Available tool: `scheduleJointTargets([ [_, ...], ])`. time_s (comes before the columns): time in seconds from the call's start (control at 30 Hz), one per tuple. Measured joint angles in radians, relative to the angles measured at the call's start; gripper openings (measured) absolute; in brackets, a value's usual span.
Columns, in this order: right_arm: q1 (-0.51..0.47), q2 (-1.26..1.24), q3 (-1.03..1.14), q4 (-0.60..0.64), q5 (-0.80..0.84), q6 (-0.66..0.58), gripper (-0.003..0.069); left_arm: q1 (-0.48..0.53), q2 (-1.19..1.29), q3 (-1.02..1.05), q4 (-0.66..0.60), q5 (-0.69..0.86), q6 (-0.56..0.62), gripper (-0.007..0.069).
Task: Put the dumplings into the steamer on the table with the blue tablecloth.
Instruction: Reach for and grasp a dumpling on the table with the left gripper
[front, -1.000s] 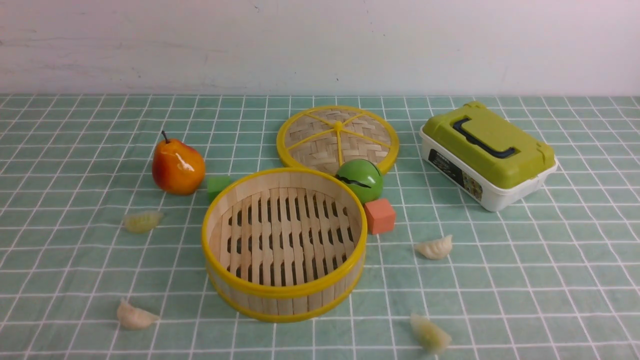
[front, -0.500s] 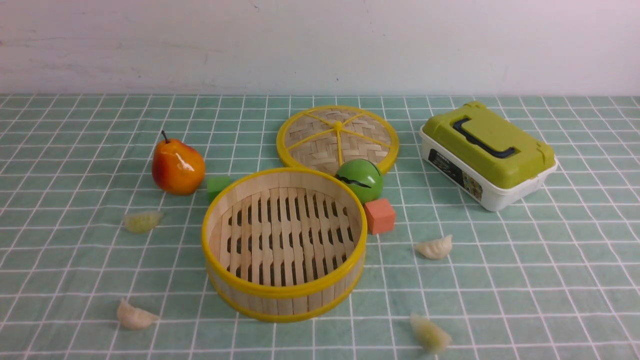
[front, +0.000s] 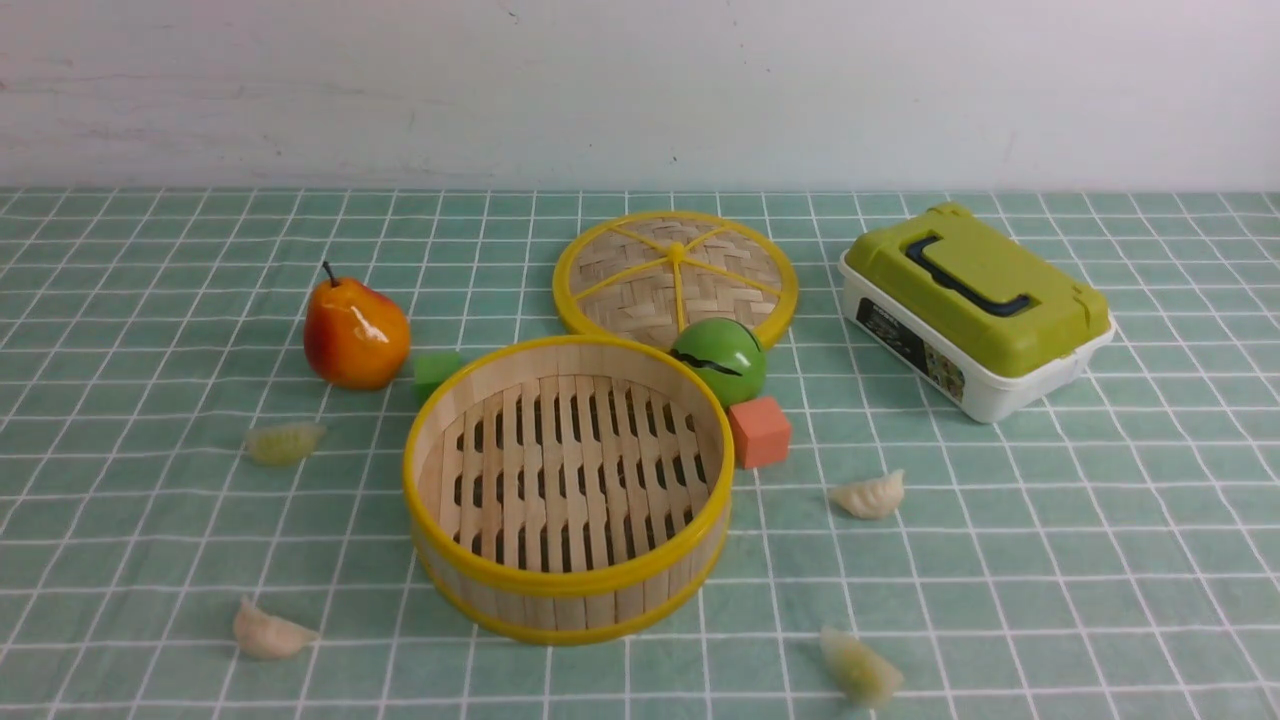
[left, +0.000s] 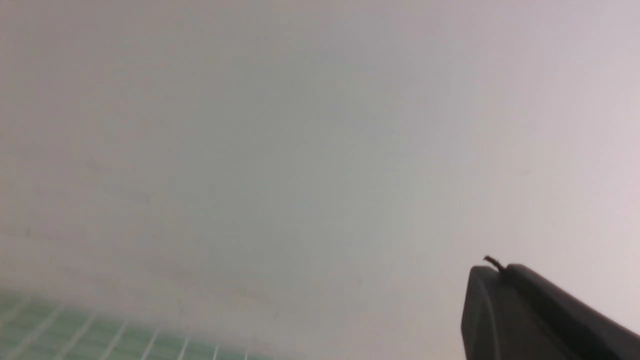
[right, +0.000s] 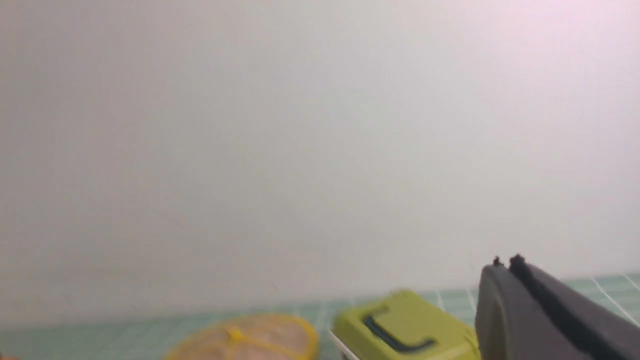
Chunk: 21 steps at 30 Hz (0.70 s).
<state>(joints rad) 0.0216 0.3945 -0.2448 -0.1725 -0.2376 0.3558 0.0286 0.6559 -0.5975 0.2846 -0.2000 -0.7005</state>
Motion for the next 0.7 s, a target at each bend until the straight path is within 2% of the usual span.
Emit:
scheduleJointTargets([
  [0.07,0.000,0.100,-0.053,0.000,0.151,-0.077,-0.0015,-0.006,0.165,-0.097,0.033,0.132,-0.138,-0.0014],
  [0.13,0.001,0.192,-0.105,0.000,0.332,-0.120,-0.0014,-0.040,0.288,-0.191,0.097,0.288,-0.227,-0.0014],
  [0.17,0.001,0.200,-0.110,0.000,0.349,-0.123,-0.0014,-0.045,0.288,-0.191,0.097,0.319,-0.236,-0.0014],
  [0.27,0.019,0.321,-0.186,0.004,0.605,-0.143,-0.0014,-0.146,0.436,-0.313,0.167,0.545,-0.210,-0.0014],
  [0.37,0.044,0.412,-0.234,0.014,0.729,-0.164,-0.0014,-0.214,0.568,-0.396,0.133,0.724,-0.066,-0.0014],
  [0.43,0.076,0.478,-0.253,0.020,0.762,-0.202,-0.0014,-0.234,0.667,-0.452,0.039,0.830,0.082,-0.0014],
  [0.6,0.156,0.570,-0.257,0.039,0.731,-0.272,-0.0013,-0.182,0.867,-0.600,-0.251,1.003,0.459,-0.0014],
  [0.7,0.208,0.610,-0.258,0.060,0.676,-0.281,-0.0013,-0.150,0.976,-0.690,-0.340,1.049,0.682,-0.0014],
])
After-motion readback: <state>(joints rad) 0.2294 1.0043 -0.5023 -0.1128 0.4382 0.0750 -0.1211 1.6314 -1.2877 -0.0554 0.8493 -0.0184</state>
